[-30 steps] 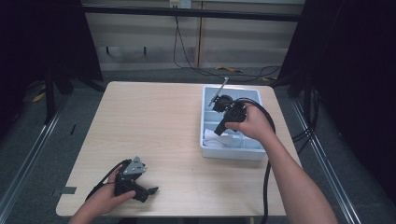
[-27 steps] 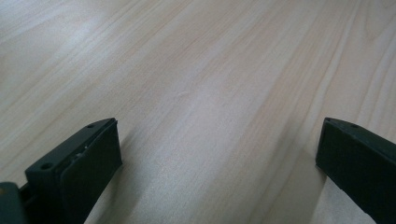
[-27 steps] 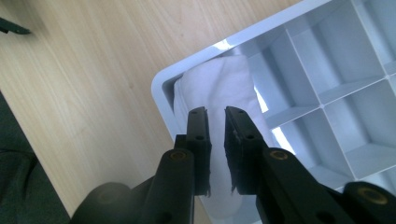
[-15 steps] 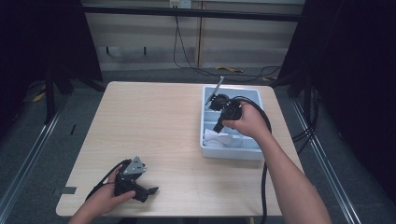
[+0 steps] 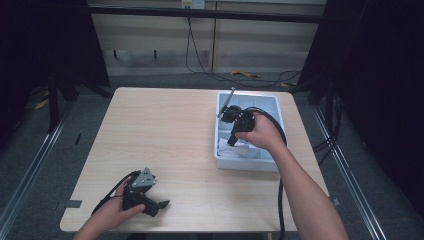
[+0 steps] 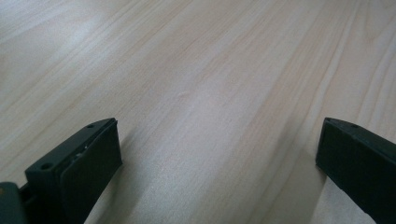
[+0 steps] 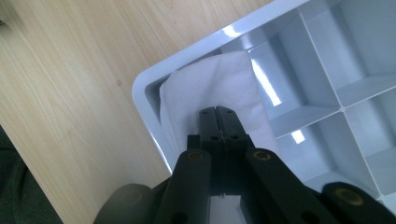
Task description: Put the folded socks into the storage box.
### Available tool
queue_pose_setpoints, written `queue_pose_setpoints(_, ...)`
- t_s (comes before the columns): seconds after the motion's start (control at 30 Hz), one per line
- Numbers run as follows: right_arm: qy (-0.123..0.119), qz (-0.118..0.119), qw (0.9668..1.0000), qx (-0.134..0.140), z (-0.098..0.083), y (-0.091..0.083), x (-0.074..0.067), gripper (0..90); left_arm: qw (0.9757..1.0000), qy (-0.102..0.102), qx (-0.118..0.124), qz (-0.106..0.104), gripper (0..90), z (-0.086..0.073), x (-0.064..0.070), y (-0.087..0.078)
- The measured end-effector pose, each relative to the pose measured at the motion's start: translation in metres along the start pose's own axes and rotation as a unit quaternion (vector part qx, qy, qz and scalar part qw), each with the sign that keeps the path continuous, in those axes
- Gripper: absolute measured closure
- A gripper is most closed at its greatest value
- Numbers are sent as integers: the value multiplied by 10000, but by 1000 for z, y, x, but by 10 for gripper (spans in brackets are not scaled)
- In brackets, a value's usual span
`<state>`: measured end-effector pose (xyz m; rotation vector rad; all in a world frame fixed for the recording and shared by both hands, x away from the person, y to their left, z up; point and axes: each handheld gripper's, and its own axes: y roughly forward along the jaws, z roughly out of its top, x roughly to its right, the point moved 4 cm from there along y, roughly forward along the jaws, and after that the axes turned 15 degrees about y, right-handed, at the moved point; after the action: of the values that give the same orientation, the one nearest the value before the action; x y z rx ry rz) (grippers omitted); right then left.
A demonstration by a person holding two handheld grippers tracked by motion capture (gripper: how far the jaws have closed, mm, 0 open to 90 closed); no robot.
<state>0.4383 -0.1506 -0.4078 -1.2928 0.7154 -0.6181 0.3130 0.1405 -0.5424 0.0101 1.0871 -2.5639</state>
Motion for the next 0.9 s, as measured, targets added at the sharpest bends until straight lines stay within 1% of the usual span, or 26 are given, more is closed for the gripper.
queue_pose_setpoints(0.03,-19,-14,10000,2,0,1,0,900,10000,-2,1,-2,0,0,0,0)
queue_pose_setpoints(0.07,-26,1,10000,-53,0,2,0,900,10000,-9,1,-13,0,0,0,0)
queue_pose_setpoints(0.1,-32,-49,10000,-75,0,3,1,900,10000,-8,4,-16,0,0,0,0)
queue_pose_setpoints(0.17,-56,-58,9999,-100,0,4,1,900,10000,-7,5,-16,0,0,0,0)
queue_pose_setpoints(0.27,-60,-79,9998,-148,0,6,-1,900,10000,-5,-2,-10,0,0,0,0)
queue_pose_setpoints(0.33,-77,-70,9998,-142,0,7,-2,900,10000,1,0,1,0,0,0,0)
queue_pose_setpoints(0.47,-109,-21,9997,-222,-1,12,-3,900,10000,0,1,2,0,0,0,0)
queue_pose_setpoints(0.57,-119,-46,9996,-264,-1,16,-4,900,10000,-2,-3,1,0,0,0,0)
queue_pose_setpoints(0.6,-133,-62,9994,-316,-2,17,-5,900,10000,0,-3,-1,0,0,0,0)
queue_pose_setpoints(0.7,-142,-64,9994,-316,-1,23,-5,900,10000,4,7,-4,0,0,0,0)
queue_pose_setpoints(0.9,-140,-46,9994,-319,-2,28,-4,900,10000,-3,8,11,0,0,0,0)
